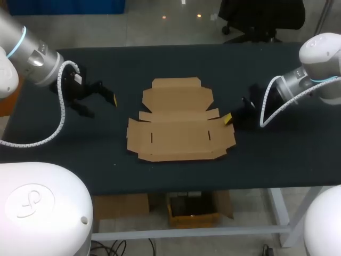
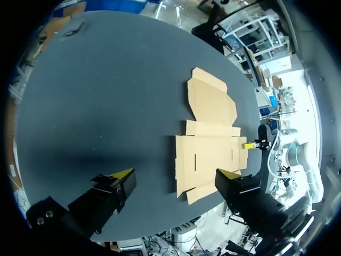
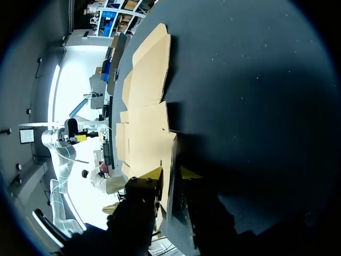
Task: Assemble the packaging by folding the flat box into shape, placing the metal phone stand inside, and closing the box properly
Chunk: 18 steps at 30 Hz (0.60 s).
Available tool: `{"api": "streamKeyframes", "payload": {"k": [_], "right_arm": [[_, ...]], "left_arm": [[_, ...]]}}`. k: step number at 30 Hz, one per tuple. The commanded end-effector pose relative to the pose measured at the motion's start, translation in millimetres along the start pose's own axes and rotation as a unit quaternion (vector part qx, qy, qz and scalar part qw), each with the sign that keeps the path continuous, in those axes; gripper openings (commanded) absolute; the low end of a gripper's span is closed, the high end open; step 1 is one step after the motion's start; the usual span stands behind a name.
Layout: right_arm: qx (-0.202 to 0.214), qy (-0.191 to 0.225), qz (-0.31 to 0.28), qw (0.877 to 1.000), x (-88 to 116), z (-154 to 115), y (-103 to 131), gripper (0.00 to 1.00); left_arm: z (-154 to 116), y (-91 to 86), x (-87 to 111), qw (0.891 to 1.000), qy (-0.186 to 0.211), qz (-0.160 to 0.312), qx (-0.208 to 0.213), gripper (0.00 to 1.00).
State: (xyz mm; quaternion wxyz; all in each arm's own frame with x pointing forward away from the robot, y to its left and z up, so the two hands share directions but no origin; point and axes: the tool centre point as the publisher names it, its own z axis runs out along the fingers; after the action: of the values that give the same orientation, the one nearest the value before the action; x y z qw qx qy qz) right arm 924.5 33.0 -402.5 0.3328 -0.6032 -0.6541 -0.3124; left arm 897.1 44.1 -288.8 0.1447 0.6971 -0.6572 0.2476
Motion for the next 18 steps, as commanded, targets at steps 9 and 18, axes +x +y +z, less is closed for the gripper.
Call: {"api": "streamKeyframes", "payload": {"k": [9,18], "right_arm": [[-0.083,-0.039,-0.025,0.995,31,-66,-32,1.0],[-0.128,-0.046,-0.088,0.987,55,-104,-33,1.0]], "left_arm": [[-22,4.9,14.3,1.0,-0.005,0.014,0.013,1.0],[-34,-0.7,25.9,0.999,-0.006,0.027,0.018,1.0]]}}
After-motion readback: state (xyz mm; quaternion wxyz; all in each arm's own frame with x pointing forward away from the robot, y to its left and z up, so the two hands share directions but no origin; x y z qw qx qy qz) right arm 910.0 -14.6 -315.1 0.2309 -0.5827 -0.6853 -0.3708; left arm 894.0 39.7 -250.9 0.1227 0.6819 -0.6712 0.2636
